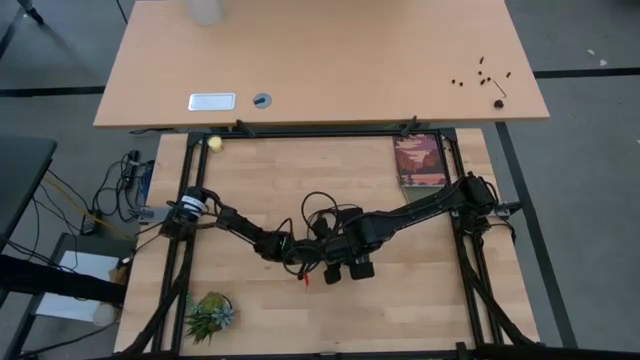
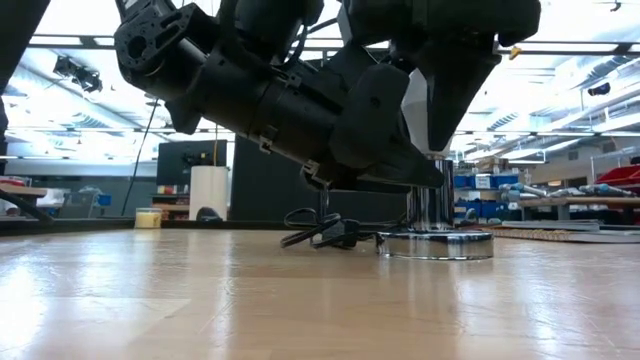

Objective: Screw lightbulb
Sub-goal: Insert the lightbulb into the silver lamp

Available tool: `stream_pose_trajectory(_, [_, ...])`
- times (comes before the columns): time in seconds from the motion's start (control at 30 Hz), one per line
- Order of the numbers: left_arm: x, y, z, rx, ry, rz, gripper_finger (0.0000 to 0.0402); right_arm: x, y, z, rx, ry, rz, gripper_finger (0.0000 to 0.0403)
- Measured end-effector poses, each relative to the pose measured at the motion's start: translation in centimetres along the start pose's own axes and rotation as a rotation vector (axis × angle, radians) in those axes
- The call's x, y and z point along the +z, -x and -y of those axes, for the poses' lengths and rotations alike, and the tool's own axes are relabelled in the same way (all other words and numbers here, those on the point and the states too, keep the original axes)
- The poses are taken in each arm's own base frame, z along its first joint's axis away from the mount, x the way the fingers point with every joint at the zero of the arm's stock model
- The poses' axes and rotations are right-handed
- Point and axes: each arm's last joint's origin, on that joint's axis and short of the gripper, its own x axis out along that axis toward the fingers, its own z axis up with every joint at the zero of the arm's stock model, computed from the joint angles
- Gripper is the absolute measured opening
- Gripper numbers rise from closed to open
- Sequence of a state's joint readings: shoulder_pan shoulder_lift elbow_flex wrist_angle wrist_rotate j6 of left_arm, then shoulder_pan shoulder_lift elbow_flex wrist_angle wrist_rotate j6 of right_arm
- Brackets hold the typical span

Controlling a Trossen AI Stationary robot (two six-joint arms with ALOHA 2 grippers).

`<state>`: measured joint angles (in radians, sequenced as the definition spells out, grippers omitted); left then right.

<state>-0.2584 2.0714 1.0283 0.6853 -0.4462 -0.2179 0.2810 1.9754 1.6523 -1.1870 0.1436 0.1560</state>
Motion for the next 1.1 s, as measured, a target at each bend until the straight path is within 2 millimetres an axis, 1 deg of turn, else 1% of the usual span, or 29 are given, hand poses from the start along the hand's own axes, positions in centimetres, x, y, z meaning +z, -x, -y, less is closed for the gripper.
stream_pose_trajectory(0.17, [0.0,0.0,0.1,-0.018,-0.023,-0.003,0.0266,-0.2,-0.8,-0.1,0.009,0.007,0.010,0.0265])
stream_pose_trajectory(0.3, [0.0,0.0,0.1,-0.023,-0.026,-0.002,0.0263,-0.2,-1.0,-0.1,0.014,0.005,0.016,0.0265])
stream_pose_trajectory(0.47, [0.2,0.0,0.0,-0.023,-0.027,0.021,0.0249,0.3,-1.0,-0.1,0.030,-0.002,0.055,0.0265])
stream_pose_trajectory(0.63, [0.3,-0.1,-0.1,-0.028,-0.021,0.020,0.0230,0.3,-1.2,0.4,0.050,-0.059,0.049,0.0265])
stream_pose_trajectory(0.87, [0.3,-0.1,-0.2,-0.043,-0.016,0.016,0.0188,0.4,-1.2,0.6,0.067,-0.161,0.043,0.0266])
stream_pose_trajectory(0.97, [0.3,-0.2,-0.2,-0.045,-0.024,0.014,0.0184,0.4,-1.2,0.7,0.069,-0.209,0.038,0.0271])
stream_pose_trajectory(1.1, [0.2,-0.2,-0.2,-0.044,-0.030,0.007,0.0187,0.1,-0.5,0.8,0.083,-0.221,0.049,0.0292])
